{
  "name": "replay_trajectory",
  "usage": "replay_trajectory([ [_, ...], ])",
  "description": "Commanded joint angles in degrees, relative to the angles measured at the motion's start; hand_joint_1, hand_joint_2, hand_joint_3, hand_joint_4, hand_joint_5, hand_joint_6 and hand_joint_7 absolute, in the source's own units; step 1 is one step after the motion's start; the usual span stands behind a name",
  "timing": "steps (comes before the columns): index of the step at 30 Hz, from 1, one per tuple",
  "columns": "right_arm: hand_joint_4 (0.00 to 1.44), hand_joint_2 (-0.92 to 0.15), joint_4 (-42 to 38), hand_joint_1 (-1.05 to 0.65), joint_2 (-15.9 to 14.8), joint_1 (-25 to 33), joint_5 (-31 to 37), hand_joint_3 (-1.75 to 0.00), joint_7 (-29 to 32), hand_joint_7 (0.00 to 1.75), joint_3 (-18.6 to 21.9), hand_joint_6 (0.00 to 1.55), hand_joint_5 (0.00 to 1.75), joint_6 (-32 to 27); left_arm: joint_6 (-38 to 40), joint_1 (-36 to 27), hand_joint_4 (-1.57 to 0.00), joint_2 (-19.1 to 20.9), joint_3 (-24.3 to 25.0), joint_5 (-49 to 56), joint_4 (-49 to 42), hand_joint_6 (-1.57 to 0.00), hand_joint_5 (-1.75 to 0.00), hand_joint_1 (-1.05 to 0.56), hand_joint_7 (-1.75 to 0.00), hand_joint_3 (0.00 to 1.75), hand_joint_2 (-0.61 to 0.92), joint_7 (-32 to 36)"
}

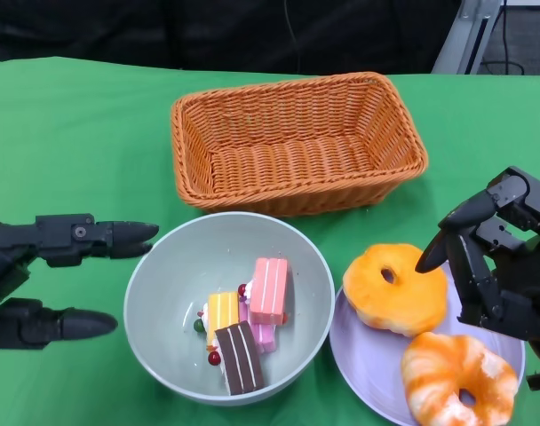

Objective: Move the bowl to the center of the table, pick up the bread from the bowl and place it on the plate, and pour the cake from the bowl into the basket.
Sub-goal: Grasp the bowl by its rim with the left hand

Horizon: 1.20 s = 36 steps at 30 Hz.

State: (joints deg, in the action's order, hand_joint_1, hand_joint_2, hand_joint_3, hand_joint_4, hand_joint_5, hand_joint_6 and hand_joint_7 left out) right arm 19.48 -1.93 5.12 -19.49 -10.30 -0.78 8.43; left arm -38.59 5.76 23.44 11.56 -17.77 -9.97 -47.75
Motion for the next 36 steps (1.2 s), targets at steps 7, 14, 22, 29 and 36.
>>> replay_trajectory([
  [7, 0.77, -0.45, 0.4, -0.28, 0.7, -0.4, -0.5, -1.11, -0.3, 1.29, 1.3, 0.68, 1.53, -0.5, -27.4, 3.3, -0.56, 4.6, -1.9, 6.0, -6.3, -0.57, -0.04, -0.85, -0.01, 0.10, 0.92, 0.1],
  [14, 0.76, -0.45, 0.6, -0.26, 1.4, -0.5, -1.1, -1.12, 0.3, 1.27, 1.4, 0.68, 1.53, -1.4, -47.4, 9.2, -0.83, 5.9, -7.7, 12.9, -18.9, -0.80, -0.08, -0.62, -0.04, 0.00, 0.81, 4.1],
  [22, 0.75, -0.48, 1.4, -0.25, 1.8, -0.2, 0.0, -1.07, 0.5, 1.28, 1.3, 0.68, 1.54, -1.6, -53.3, 11.9, -0.96, 5.1, -9.2, 21.7, -23.2, -0.95, -0.08, -0.57, -0.05, 0.01, 0.85, 10.3],
  [29, 0.75, -0.48, 2.2, -0.28, 2.0, 0.3, 0.2, -1.05, 0.5, 1.29, 0.9, 0.67, 1.55, -1.8, -49.5, 10.7, -1.02, 3.7, -6.4, 32.3, -17.8, -0.98, -0.08, -0.54, -0.03, 0.01, 0.88, 14.2],
  [36, 0.76, -0.44, 3.0, -0.30, 2.7, 0.5, 0.6, -1.10, 1.2, 1.29, 0.3, 0.68, 1.54, -1.6, -43.5, 9.7, -1.04, 4.3, -6.1, 43.3, -11.4, -0.98, -0.06, -0.54, -0.01, 0.01, 0.89, 17.4],
])
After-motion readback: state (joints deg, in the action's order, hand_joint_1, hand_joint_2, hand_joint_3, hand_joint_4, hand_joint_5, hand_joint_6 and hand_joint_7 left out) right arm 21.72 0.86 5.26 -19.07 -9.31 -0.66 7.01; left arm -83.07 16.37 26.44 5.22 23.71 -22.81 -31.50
